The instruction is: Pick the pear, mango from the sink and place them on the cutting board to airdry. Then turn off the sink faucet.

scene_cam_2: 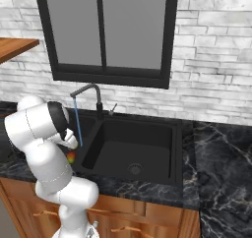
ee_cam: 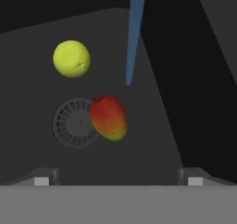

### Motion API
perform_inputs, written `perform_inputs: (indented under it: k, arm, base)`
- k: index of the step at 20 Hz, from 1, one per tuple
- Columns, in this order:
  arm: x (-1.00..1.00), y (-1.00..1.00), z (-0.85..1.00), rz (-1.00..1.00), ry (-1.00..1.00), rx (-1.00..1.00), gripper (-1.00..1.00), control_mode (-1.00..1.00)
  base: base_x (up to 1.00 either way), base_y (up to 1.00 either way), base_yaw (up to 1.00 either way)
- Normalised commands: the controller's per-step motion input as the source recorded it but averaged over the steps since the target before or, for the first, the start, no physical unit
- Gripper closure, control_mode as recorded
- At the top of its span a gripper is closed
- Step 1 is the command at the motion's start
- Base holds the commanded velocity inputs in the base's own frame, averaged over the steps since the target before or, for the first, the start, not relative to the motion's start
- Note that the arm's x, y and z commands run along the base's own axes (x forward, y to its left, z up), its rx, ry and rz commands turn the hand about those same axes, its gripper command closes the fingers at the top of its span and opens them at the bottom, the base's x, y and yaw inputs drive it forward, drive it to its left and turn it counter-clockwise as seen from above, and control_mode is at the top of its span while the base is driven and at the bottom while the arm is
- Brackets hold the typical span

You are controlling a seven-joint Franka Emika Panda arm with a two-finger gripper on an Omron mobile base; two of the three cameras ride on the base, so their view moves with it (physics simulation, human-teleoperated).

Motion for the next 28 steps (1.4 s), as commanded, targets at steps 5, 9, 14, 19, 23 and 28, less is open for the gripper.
perform_inputs:
  k: [5,9,14,19,23,28]
  arm:
    - [0.17,0.05,-0.14,-0.05,0.02,0.00,-1.00,-1.00]
    - [0.15,0.06,-0.16,-0.05,0.03,0.00,-1.00,-1.00]
    - [0.13,0.06,-0.19,-0.05,0.03,0.00,-1.00,-1.00]
    - [0.08,0.01,-0.20,-0.05,0.02,0.00,-1.00,-1.00]
    - [0.07,0.00,-0.21,-0.05,0.02,0.00,-1.00,-1.00]
    - [0.03,0.00,-0.18,-0.03,0.01,0.00,-1.00,-1.00]
  base:
    - [0.00,0.00,0.00]
    - [0.00,0.00,0.00]
    - [0.00,0.00,0.00]
    - [0.00,0.00,0.00]
    - [0.00,0.00,0.00]
    - [0.00,0.00,0.00]
